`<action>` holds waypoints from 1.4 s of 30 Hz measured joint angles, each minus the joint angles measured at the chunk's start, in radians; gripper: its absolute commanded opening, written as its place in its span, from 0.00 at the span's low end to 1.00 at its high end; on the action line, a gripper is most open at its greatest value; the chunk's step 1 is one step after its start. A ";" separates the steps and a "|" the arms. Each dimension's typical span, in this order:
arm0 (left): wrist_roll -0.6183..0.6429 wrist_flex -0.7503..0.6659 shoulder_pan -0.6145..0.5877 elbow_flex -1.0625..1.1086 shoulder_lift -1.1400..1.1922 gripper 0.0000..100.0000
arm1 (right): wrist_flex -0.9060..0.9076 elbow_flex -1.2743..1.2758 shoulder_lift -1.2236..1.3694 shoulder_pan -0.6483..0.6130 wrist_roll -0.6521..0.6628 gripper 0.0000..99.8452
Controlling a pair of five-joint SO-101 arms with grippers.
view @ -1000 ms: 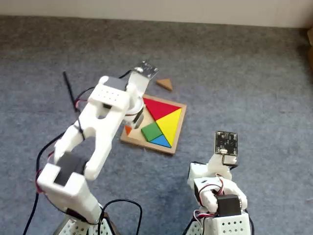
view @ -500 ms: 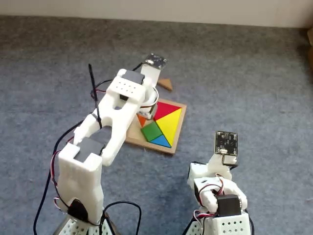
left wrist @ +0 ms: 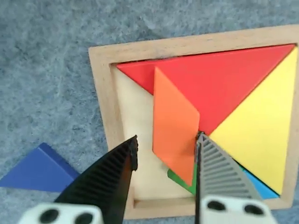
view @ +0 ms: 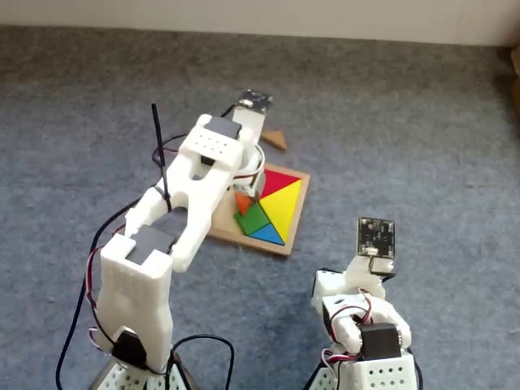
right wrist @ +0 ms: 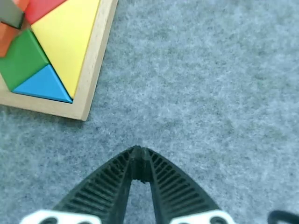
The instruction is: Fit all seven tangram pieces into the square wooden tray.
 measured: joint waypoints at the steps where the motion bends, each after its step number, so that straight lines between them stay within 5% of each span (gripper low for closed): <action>1: 0.002 0.000 -0.005 0.000 0.000 0.21 | 0.000 0.000 0.000 0.000 0.000 0.00; 33: 0.008 0.000 -0.087 -0.060 0.000 0.21 | 0.000 0.000 0.000 0.000 0.000 0.00; 42: -0.087 0.147 -0.244 -0.100 -0.087 0.21 | 0.000 0.000 0.000 0.000 0.000 0.00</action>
